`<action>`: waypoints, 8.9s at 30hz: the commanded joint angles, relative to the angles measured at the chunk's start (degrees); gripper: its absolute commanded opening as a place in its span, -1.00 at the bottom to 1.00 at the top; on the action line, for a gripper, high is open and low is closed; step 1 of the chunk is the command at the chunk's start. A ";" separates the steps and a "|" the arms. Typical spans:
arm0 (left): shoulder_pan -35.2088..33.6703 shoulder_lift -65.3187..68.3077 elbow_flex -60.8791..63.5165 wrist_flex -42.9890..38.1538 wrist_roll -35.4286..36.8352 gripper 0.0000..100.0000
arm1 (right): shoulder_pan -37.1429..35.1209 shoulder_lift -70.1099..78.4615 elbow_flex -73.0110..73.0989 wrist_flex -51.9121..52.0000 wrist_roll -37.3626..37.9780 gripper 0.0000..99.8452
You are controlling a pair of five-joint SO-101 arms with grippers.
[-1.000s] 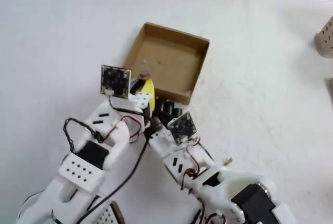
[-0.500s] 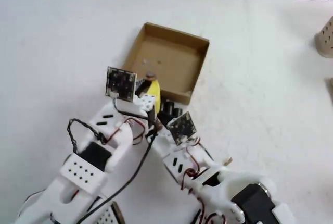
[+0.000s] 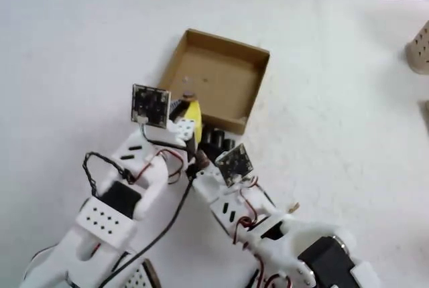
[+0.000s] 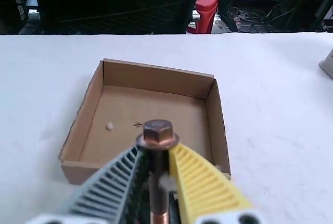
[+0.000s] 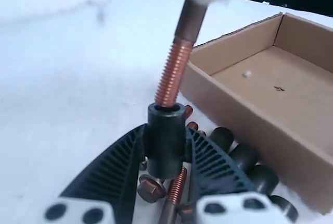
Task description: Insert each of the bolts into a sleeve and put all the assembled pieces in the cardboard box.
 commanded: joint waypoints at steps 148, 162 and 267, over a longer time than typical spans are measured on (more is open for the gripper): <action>-10.51 25.54 -6.33 -35.87 -11.34 -0.95 | 2.42 52.00 -38.59 -33.71 6.42 -0.97; -11.03 25.54 -7.47 -35.69 -4.57 -0.95 | 2.33 52.00 -38.59 -33.71 6.42 -0.97; -7.96 26.07 -3.16 -20.75 -27.52 -0.94 | 10.42 44.35 -39.38 -29.76 1.58 -0.97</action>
